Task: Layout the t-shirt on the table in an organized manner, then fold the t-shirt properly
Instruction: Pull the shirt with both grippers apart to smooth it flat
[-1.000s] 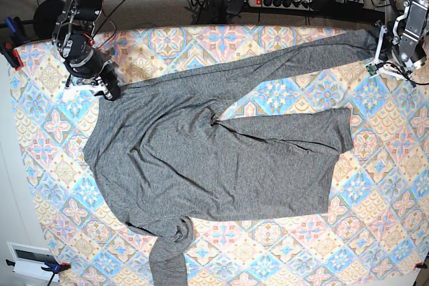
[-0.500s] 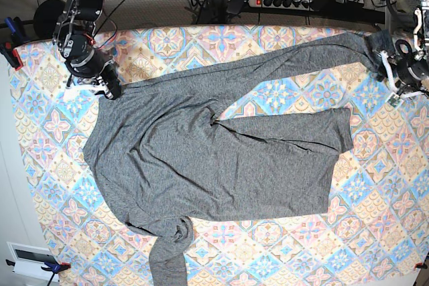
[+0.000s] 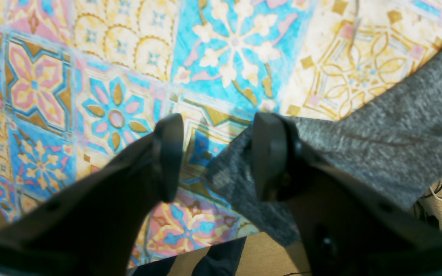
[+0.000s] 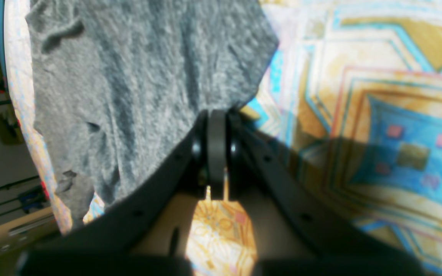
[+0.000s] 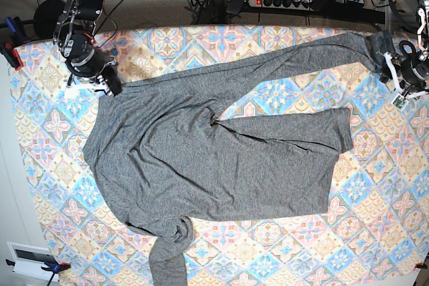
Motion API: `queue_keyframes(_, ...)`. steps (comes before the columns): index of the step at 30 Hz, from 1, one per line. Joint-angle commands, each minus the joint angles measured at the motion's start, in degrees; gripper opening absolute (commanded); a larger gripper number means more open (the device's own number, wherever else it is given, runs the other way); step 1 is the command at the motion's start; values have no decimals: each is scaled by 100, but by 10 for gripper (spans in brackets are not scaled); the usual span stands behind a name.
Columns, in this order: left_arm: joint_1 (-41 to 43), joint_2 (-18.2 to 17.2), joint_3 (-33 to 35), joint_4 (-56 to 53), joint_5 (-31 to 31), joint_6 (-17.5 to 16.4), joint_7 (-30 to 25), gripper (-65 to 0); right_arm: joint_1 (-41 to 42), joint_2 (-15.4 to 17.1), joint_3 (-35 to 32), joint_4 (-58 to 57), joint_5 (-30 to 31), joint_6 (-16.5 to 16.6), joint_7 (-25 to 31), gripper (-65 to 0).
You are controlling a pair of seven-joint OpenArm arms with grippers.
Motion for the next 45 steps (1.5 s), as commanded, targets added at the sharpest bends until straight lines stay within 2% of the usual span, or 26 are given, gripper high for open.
queue_keyframes(1,-31,-145,-84,65,-19,29,-52,-363,20,68,29,-71,-3,16,7,-650)
queue_keyframes(6,-31,-145,-75,65,-19,29,-52,-363,618,112,29,-669,-3,16,-11,-650)
queue_keyframes(7,-31,-145,-75,65,-19,29,-52,-363,680,200,20,-774,-3,16,-2,-650)
queue_keyframes(9,-14,-145,-66,65,-19,29,-52,-363,715,341,11,-924,-3,16,-2,-650)
queue_keyframes(20,-23,-127,-75,65,-19,29,-52,-363,715,560,29,-985,-12,16,7,-650)
queue_keyframes(28,-40,233,-84,65,17,29,-88,-362,715,842,37,-985,-12,16,16,-650)
queue_keyframes(36,-260,488,-84,57,34,29,-79,-362,715,974,55,-985,-21,16,24,-650)
queue_keyframes(45,-357,559,-84,48,25,29,-88,-362,645,982,653,-985,-21,16,42,-650)
